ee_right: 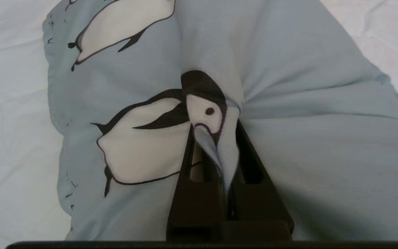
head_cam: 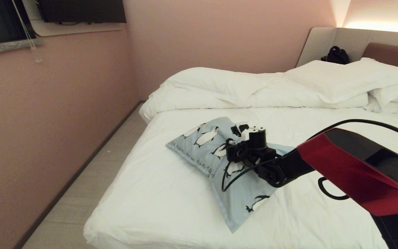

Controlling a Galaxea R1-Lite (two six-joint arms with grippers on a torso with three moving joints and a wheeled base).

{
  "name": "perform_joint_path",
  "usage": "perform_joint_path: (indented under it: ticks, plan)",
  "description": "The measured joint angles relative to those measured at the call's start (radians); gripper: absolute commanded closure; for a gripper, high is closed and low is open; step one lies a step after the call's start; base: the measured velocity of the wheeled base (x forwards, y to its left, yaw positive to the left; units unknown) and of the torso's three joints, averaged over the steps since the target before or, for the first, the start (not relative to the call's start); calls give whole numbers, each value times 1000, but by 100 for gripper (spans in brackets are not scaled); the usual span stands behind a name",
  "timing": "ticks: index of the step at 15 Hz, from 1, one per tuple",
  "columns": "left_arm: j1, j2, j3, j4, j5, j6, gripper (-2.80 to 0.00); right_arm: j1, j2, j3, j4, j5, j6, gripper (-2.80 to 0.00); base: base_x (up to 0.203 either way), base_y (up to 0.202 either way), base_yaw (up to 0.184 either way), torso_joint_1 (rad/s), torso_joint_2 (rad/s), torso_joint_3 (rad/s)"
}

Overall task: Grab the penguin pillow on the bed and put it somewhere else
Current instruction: Place the pillow at the end of the bed

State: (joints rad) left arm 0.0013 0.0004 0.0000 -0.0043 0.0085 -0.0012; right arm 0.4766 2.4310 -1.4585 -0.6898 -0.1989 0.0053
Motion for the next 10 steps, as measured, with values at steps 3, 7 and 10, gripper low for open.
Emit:
perform_joint_path:
  ticks: [3, 7, 10]
  plan:
    - [0, 0, 0, 0, 1, 0, 0, 0, -12, 4, 1, 1, 1, -280, 0, 0, 0, 0, 0, 0]
    - [0, 0, 0, 0, 1, 0, 0, 1, -112, 53, -9, 2, 2, -280, 0, 0, 0, 0, 0, 0]
    - [0, 0, 0, 0, 1, 0, 0, -4, -230, 108, -18, 1, 1, -280, 0, 0, 0, 0, 0, 0]
